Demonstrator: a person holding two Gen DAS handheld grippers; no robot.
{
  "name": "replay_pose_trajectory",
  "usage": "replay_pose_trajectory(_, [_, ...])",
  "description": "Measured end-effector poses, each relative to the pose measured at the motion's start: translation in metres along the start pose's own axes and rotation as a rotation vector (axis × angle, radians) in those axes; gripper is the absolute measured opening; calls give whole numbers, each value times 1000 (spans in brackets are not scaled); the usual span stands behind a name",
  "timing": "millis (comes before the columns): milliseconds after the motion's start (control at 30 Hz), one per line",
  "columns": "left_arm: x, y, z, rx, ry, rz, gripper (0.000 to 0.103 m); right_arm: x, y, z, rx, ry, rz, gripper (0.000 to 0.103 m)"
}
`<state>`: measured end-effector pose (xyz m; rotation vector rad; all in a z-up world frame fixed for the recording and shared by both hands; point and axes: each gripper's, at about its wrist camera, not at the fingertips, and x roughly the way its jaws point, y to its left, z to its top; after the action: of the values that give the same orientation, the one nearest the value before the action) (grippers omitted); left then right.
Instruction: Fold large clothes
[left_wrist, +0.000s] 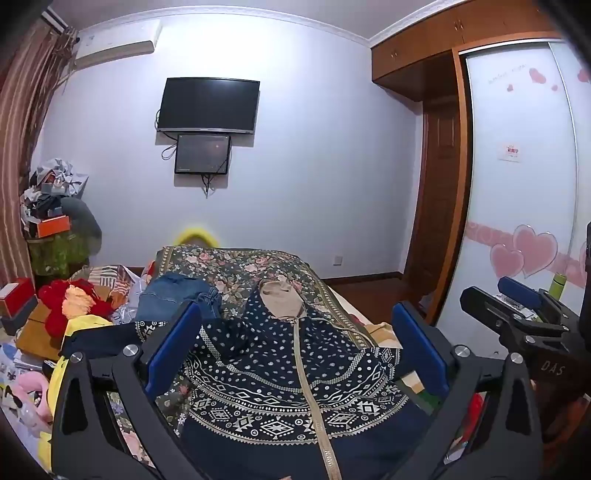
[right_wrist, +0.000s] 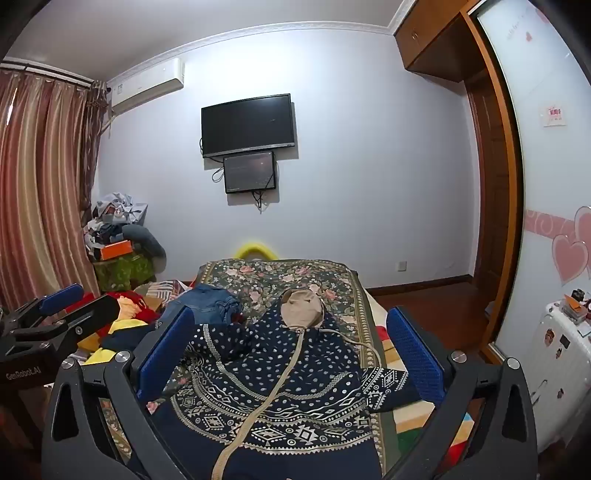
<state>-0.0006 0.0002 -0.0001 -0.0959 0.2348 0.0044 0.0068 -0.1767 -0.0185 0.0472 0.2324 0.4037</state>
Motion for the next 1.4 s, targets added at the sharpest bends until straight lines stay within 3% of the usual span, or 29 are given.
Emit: replay_pose_trajectory(1400, [8, 6, -3, -31, 50, -1, 103, 6, -5, -4, 34, 28, 7, 103])
